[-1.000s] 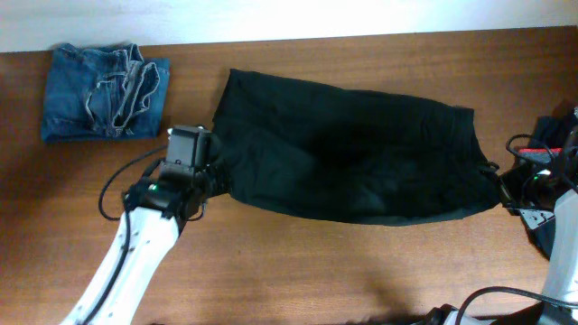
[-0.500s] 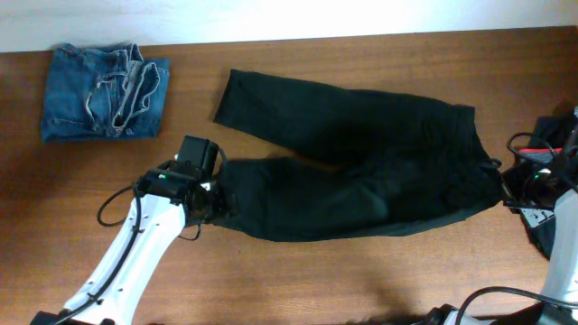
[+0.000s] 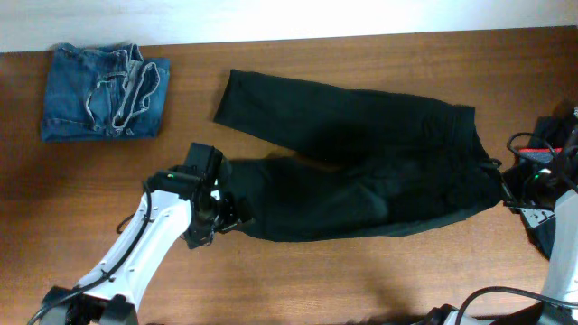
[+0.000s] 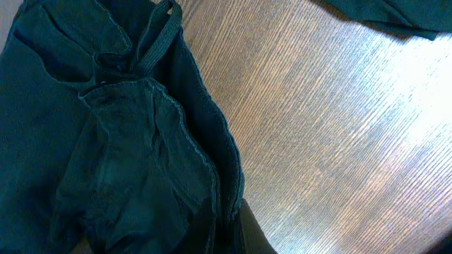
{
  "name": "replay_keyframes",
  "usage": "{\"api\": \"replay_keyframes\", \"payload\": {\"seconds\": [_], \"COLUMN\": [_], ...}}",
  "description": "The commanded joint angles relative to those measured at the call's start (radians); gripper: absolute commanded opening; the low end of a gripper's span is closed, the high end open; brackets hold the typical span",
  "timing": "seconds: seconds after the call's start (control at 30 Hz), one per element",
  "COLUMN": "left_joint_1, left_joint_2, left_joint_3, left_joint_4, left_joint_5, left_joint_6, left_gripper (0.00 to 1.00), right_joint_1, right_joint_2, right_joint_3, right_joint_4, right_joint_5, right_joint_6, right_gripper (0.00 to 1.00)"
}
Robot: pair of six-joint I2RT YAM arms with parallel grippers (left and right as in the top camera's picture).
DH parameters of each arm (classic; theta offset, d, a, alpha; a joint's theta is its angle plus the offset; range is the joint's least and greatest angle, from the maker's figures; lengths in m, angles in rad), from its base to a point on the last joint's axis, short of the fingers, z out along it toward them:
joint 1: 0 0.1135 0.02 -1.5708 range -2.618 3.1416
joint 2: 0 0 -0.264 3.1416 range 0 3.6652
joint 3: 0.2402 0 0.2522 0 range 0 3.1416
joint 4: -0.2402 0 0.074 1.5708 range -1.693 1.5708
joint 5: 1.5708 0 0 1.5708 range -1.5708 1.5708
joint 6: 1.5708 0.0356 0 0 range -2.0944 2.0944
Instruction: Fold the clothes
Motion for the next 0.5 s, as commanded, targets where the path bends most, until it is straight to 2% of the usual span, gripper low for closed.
{"api": "replay_keyframes", "payload": {"seconds": [0.0, 0.07, 0.17, 0.3, 0.47], "left_joint_1": [0.002, 0.002, 0.002, 0.002, 0.003], "left_joint_2": [0.015, 0.015, 0.015, 0.015, 0.015], "left_joint_3": [-0.020, -0.020, -0.047, -0.152, -0.200], "left_joint_4": [0.037, 0.057, 0.060, 0.197, 0.301], "left_joint_5": [0.083, 0.073, 0.049, 0.059, 0.059], "left_joint_6": [-0.058, -0.059, -0.132, -0.135, -0.139], "left_gripper": [0.99, 0.99, 0.99, 0.98, 0.98], "right_joint_1": [-0.002, -0.002, -0.002, -0.002, -0.002], "right_joint_2": [-0.021, -0.021, -0.021, -0.021, -0.021], "right_joint_3": [0.007, 0.007, 0.007, 0.007, 0.007], "right_joint_4": [0.002, 0.002, 0.002, 0.006, 0.005], "right_joint_5": [0.020, 0.021, 0.021, 0.020, 0.020], "right_joint_6": [0.006, 0.006, 0.006, 0.006, 0.006], "right_gripper": [0.04, 0.04, 0.04, 0.04, 0.04]}}
